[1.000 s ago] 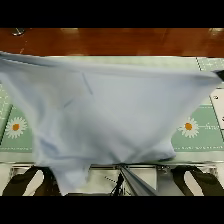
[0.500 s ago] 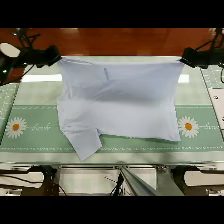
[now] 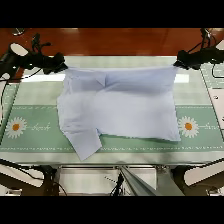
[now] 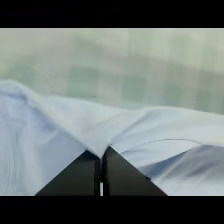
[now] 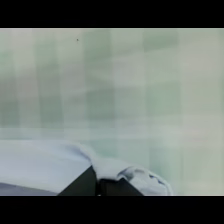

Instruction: Fold the shirts.

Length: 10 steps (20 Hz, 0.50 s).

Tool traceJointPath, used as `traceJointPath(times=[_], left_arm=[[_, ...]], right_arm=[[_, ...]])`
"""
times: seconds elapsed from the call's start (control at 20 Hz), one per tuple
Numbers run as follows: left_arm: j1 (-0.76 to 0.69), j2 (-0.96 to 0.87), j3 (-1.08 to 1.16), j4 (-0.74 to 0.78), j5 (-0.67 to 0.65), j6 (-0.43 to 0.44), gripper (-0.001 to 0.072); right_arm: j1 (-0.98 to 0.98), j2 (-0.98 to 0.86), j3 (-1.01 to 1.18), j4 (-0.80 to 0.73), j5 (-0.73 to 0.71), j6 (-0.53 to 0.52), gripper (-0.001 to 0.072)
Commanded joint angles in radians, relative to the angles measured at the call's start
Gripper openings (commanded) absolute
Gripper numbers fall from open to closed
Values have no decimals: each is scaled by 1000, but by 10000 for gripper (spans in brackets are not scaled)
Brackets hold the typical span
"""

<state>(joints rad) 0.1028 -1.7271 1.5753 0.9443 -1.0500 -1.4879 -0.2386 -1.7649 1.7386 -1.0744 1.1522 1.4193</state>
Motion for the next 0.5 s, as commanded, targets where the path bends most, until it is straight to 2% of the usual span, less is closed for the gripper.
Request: traceJointPath(times=[0.0,0.15,0.4,0.45], left_arm=[[68,1,0,27,-328,71,18],[47,-2,-81,135,-383,69,18],[21,-20,-163,140,-388,69,18],[23,-19,-159,140,-394,69,59]], right_arm=[[-42,19,6,-2,213,-47,25],[-46,19,-110,-18,277,-74,25],[-39,18,-318,-16,227,-93,25],[-39,19,-319,-16,216,-97,28]])
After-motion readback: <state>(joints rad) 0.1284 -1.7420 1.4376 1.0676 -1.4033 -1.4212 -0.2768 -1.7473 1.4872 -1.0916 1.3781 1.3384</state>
